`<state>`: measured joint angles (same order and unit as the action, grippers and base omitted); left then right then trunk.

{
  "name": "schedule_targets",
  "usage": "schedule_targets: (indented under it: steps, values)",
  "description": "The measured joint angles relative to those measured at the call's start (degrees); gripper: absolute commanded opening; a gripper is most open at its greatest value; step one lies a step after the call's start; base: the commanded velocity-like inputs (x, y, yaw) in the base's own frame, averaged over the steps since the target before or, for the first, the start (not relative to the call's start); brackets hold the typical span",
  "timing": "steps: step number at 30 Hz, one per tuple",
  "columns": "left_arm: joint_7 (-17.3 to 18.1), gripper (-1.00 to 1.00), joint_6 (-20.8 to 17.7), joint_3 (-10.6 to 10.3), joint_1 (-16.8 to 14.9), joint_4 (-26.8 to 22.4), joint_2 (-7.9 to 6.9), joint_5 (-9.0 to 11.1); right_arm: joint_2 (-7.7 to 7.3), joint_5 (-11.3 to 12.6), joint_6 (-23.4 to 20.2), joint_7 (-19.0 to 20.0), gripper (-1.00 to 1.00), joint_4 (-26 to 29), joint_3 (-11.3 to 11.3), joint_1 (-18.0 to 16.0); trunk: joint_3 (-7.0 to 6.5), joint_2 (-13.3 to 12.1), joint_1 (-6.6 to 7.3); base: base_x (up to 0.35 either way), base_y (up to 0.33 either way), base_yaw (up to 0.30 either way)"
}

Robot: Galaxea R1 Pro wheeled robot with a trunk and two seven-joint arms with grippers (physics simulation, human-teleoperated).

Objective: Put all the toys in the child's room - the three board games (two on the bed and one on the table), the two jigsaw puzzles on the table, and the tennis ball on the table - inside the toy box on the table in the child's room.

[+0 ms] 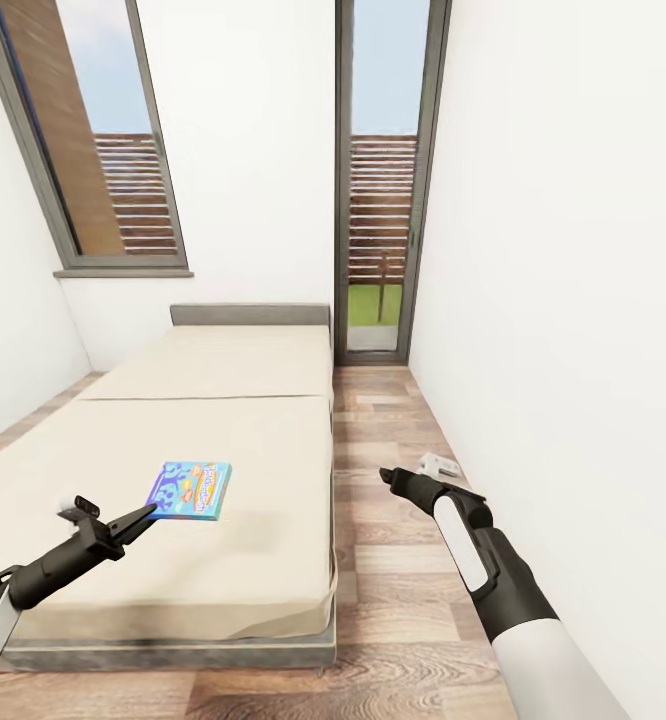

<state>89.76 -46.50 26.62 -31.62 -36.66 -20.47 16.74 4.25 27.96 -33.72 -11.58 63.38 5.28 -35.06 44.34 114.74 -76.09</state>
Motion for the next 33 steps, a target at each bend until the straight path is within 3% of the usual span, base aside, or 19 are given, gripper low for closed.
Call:
schedule_targets:
  steps: [33]
  values:
    - [0.0, -1.0, 0.0, -0.1, 0.0, 0.0, 0.08, -0.3, 0.19, 0.0, 0.4, 0.0, 1.0, -0.1, 0.1, 0.0, -5.9, -13.2, 7.25, 0.0, 0.0, 0.0]
